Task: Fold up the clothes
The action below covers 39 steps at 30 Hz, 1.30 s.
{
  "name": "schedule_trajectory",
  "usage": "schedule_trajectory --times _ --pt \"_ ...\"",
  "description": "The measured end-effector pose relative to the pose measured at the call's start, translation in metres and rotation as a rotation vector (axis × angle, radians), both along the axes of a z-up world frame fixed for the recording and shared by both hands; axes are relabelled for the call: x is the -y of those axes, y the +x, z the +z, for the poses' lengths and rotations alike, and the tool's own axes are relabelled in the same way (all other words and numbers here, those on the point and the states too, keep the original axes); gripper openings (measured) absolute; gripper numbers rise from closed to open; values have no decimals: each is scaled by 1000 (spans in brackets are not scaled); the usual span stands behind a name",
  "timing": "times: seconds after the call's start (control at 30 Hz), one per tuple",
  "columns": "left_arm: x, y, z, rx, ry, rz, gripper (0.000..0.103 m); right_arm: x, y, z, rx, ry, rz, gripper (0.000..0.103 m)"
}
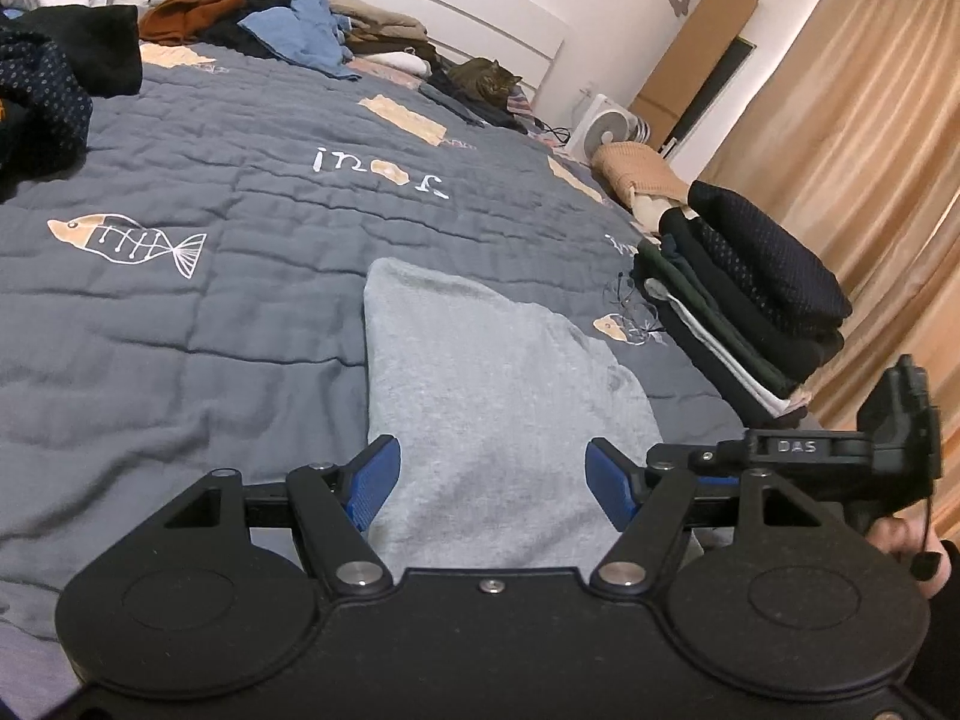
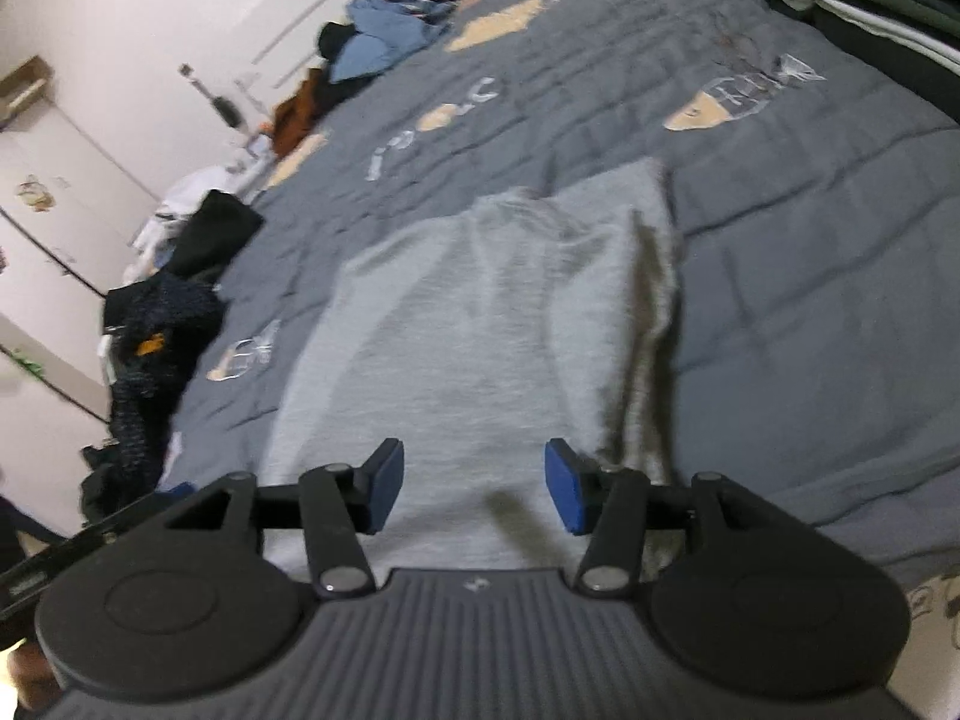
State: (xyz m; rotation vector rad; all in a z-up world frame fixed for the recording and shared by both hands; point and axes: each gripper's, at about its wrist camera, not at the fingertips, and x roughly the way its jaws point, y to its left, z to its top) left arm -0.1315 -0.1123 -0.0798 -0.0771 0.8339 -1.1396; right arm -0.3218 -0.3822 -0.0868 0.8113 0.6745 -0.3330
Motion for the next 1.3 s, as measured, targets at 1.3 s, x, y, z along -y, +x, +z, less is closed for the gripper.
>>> schedule_trajectory --times 1.3 --pt "-2 -74 -40 603 403 -243 81 -30 -57 -20 51 131 -189 52"
